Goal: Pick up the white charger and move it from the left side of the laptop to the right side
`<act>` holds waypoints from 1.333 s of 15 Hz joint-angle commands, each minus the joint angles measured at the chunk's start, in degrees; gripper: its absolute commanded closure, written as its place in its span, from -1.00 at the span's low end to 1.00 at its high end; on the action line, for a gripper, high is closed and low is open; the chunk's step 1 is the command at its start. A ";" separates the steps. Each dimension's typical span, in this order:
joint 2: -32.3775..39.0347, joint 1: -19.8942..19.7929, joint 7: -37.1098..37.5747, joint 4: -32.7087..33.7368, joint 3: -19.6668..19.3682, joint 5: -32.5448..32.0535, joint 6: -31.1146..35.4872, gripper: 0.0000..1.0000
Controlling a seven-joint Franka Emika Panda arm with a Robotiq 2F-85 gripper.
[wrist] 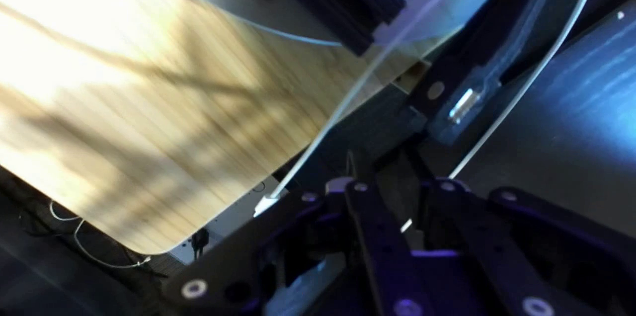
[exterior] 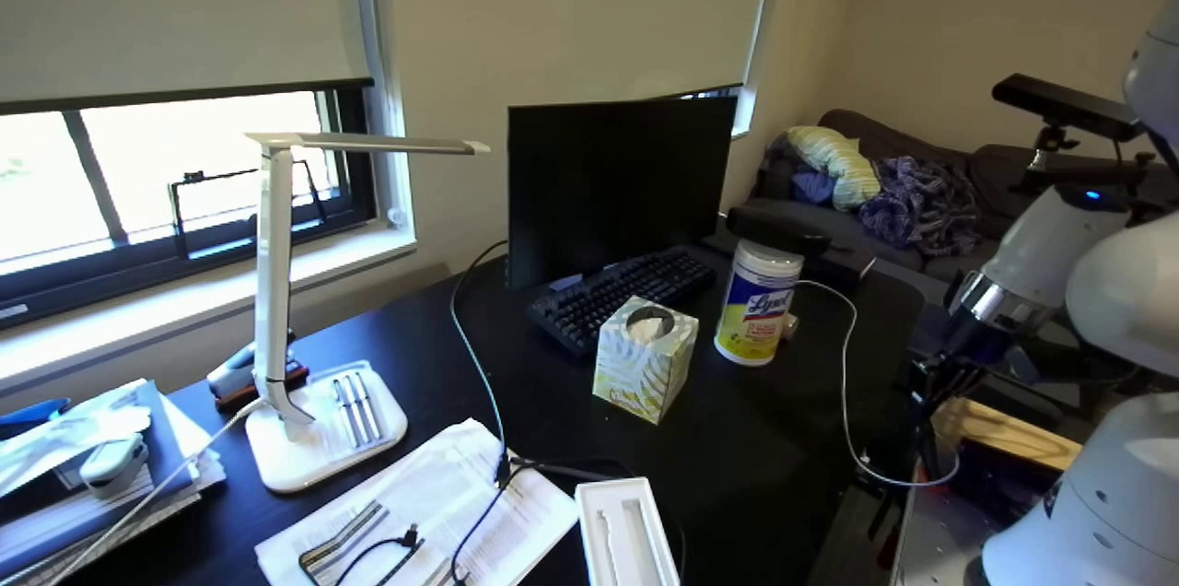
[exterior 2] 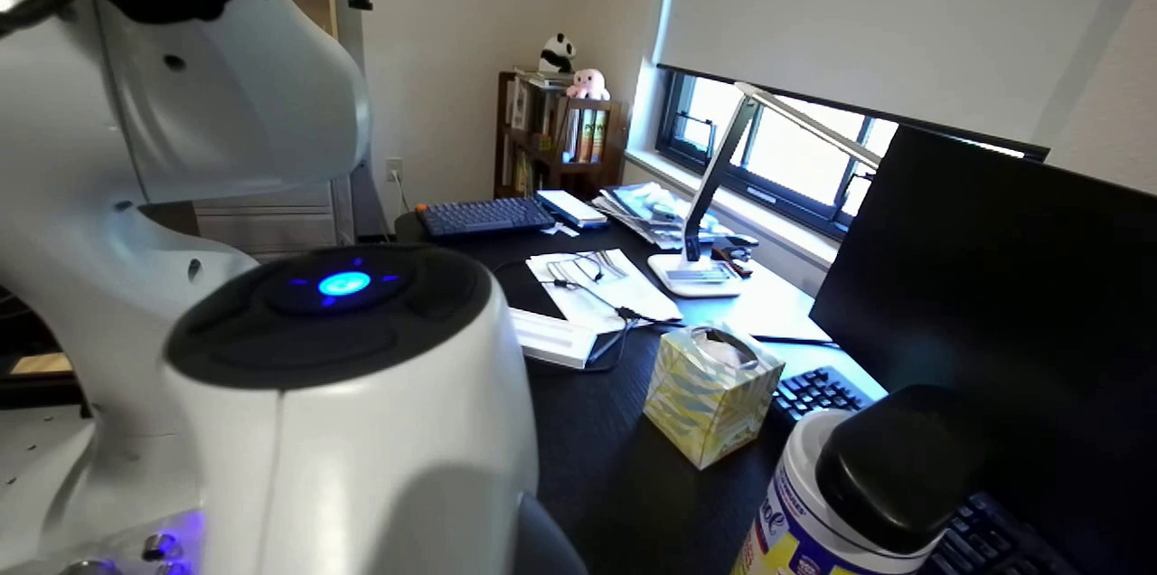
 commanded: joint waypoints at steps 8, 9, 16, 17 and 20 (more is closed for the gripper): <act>2.32 -26.56 -7.18 5.63 39.76 -1.28 0.11 -0.94; 1.68 -25.89 -6.08 5.31 41.19 -3.35 0.11 -0.98; -3.06 -8.81 -2.29 1.86 43.61 -3.42 0.12 -1.00; -3.03 -6.51 -2.62 1.63 44.47 -3.39 0.06 -1.00; -4.54 1.16 -1.39 0.03 48.61 -3.35 0.21 -1.00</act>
